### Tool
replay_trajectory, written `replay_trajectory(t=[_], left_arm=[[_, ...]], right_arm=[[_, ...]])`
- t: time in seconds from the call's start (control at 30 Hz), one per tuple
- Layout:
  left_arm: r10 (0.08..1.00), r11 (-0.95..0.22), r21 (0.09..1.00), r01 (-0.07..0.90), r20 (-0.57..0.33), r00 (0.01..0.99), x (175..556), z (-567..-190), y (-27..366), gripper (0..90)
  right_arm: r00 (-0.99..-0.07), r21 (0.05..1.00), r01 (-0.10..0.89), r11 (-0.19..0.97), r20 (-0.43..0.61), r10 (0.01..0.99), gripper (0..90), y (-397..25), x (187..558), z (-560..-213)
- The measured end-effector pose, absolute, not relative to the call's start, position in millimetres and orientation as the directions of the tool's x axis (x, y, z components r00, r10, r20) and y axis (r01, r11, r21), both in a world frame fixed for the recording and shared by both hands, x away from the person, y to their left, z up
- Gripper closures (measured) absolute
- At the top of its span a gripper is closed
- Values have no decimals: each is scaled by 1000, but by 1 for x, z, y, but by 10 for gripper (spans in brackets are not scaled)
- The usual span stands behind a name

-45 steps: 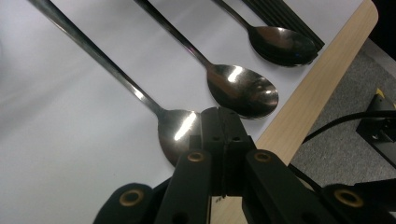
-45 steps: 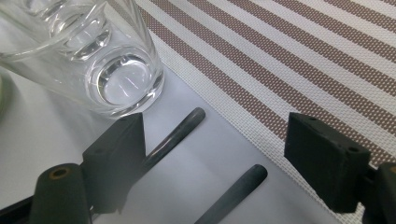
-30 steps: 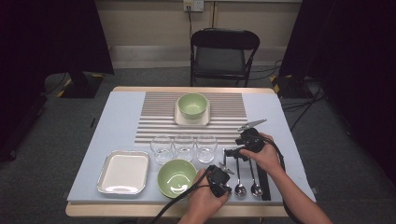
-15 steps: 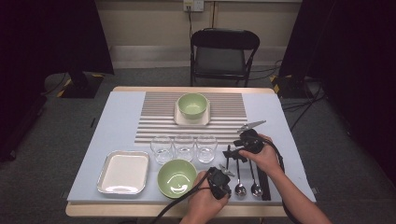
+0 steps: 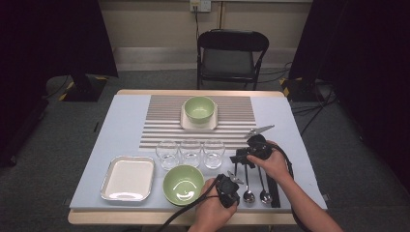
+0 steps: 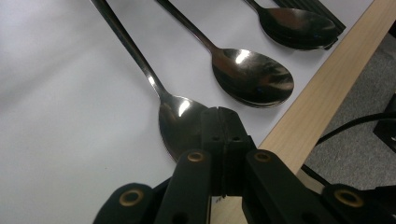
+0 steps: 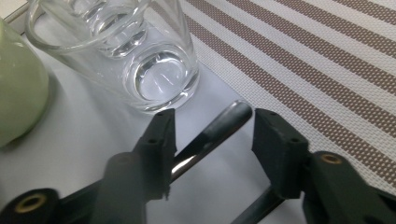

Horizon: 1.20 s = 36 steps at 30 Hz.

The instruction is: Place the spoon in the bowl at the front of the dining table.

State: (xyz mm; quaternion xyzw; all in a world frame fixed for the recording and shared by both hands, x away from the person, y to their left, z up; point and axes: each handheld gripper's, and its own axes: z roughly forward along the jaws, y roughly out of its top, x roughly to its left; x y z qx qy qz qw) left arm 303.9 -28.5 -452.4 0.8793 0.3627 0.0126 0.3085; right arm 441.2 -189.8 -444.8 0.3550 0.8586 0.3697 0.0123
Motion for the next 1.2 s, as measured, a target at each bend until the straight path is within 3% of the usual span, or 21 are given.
replay_trajectory(t=[0.3, 0.7, 0.97, 1.2], left_arm=[[641, -546, 565, 619, -194, 743, 303, -451, -28, 900], [620, -467, 663, 585, -226, 751, 301, -428, -17, 452], [592, -440, 690, 574, -258, 763, 311, -414, 1, 305], [594, -417, 712, 566, -258, 762, 318, -396, 22, 280]], right_arm=[[-710, 642, 650, 408, 320, 627, 689, -189, 439, -444], [-660, 643, 707, 295, 450, 601, 809, -194, 440, -442], [-628, 629, 745, 221, 550, 551, 868, -193, 440, -437], [-602, 619, 770, 158, 620, 503, 900, -197, 442, -430]])
